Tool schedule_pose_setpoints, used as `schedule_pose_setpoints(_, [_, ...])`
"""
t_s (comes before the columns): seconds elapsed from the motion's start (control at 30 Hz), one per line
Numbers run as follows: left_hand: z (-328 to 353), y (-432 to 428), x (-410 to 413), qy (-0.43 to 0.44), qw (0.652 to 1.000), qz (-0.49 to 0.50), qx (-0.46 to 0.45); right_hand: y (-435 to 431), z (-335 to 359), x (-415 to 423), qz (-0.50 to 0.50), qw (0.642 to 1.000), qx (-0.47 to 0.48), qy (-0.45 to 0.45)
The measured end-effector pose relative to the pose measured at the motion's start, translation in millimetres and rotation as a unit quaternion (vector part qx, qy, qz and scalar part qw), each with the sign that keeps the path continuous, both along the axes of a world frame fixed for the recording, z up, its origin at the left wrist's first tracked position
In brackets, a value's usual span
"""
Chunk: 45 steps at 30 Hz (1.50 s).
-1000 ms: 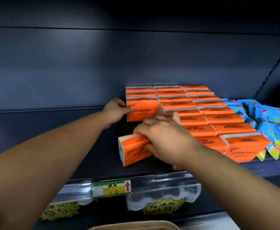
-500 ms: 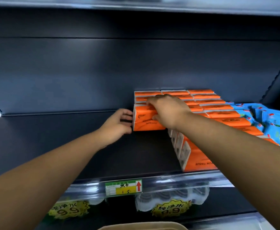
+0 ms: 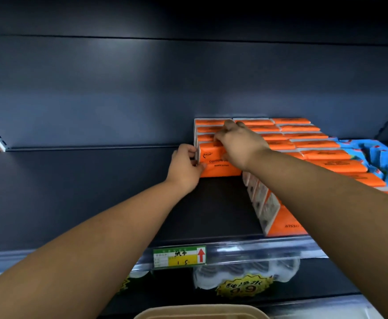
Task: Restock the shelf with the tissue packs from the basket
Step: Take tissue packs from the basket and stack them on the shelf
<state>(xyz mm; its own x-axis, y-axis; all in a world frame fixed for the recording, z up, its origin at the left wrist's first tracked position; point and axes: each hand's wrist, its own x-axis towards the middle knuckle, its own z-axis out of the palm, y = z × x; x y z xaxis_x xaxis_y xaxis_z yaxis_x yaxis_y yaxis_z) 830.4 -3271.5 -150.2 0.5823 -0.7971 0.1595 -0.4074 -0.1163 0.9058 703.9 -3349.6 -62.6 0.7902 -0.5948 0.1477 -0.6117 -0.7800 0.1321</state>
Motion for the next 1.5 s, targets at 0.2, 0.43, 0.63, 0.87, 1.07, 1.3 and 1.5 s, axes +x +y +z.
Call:
schedule_pose_setpoints(0.2, [-2.5,-2.5,0.8,0.011,0.999,-0.008,0.033,2.1,-3.4,-1.7,-0.006,1.0,0.029,-0.006])
schedule_pose_setpoints(0.43, [25.0,23.3,5.1,-0.197,0.976,-0.008,0.09,14.6,13.0,-20.9,0.001,0.999,0.039,-0.005])
schedule_pose_setpoints(0.63, [78.5,55.0,-5.7,-0.427,0.89,-0.033,0.159,42.9,35.9,-44.1,-0.012,1.0,0.015,0.005])
schedule_pose_setpoints(0.87, [105.1,104.4,-20.9,-0.535,0.809,-0.05,0.24,94.2,37.4,-88.6,-0.051,0.999,-0.014,-0.007])
schedule_pose_setpoints(1.07, [110.6,146.0,-45.2,-0.552,0.798,-0.058,0.235,137.1,33.2,-119.4,-0.043,0.998,-0.009,-0.039])
schedule_pose_setpoints(1.3, [88.3,188.5,-70.6,-0.525,0.826,-0.037,0.2,178.2,19.3,-143.6,-0.026,0.997,0.033,-0.068])
schedule_pose_setpoints(1.5, [33.1,213.7,-99.6,-0.546,0.808,-0.08,0.206,203.8,-12.2,-162.6,-0.013,0.996,0.051,-0.075])
